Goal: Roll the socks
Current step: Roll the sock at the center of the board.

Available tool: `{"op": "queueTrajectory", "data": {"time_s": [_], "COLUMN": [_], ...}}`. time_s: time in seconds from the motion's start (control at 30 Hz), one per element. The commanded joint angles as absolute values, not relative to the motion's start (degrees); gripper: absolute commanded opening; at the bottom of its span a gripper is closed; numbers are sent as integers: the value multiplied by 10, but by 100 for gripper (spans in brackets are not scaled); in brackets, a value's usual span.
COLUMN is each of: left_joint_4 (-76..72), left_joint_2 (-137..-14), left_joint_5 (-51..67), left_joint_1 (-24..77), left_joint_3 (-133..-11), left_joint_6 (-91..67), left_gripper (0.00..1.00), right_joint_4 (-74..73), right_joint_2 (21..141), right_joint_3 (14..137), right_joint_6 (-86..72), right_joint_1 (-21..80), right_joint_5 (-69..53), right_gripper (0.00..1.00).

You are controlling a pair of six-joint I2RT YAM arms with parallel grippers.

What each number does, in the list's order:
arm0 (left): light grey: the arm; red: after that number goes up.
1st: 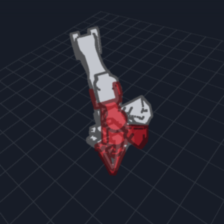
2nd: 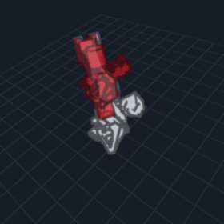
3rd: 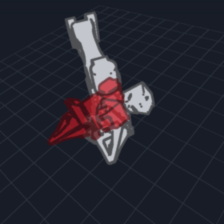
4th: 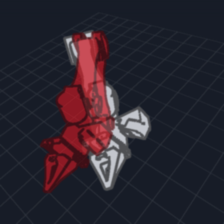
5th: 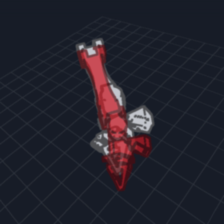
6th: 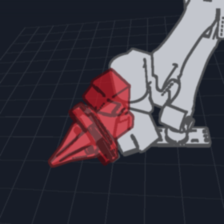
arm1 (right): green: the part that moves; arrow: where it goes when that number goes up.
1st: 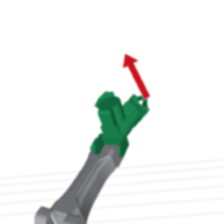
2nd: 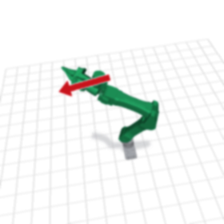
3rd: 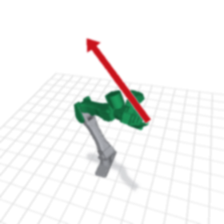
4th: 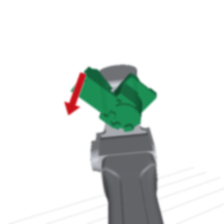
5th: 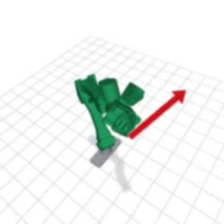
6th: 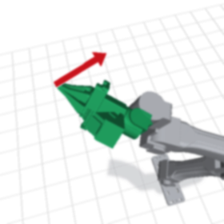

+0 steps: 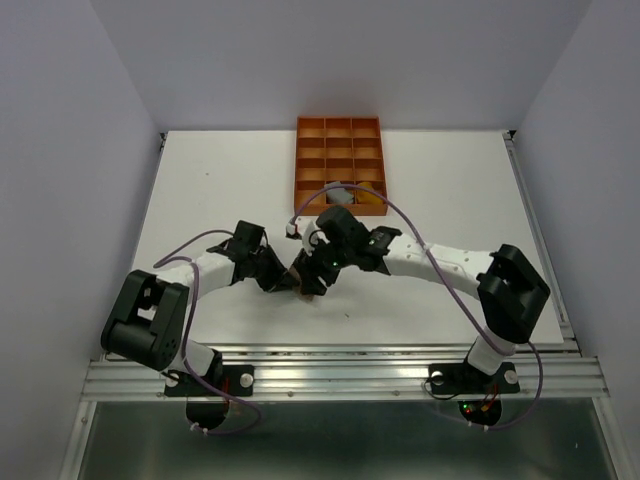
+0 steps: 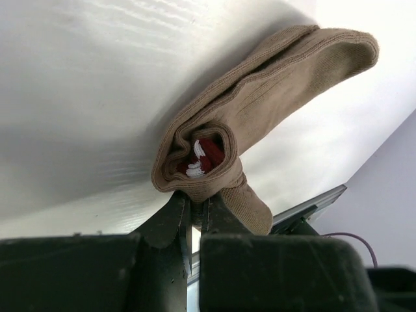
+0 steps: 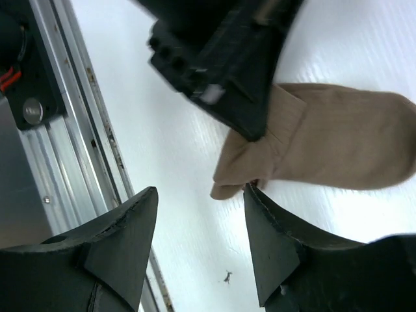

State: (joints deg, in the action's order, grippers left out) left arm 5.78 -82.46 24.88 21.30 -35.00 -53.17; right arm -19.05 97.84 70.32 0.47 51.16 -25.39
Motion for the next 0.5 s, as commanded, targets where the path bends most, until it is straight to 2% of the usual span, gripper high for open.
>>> {"op": "queueTrajectory", "data": {"time_s": [0.0,0.47], "left_joint_4": [171,210], "left_joint_2": [-810,-825], "left_joint_5": [192,206], "left_joint_1": [214,214], "left_joint_3": [-354,-380], "left_joint_6": [-537,-538], "left_gripper": [0,0], "right_joint_4": [-98,-76], "right_joint_2": [948,1008], "right_joint_3": [665,671], "right_joint_6": [105,160], "right_joint_1": [566,621], "right_joint_5": [-172,-119], "right_gripper": [61,60]}}
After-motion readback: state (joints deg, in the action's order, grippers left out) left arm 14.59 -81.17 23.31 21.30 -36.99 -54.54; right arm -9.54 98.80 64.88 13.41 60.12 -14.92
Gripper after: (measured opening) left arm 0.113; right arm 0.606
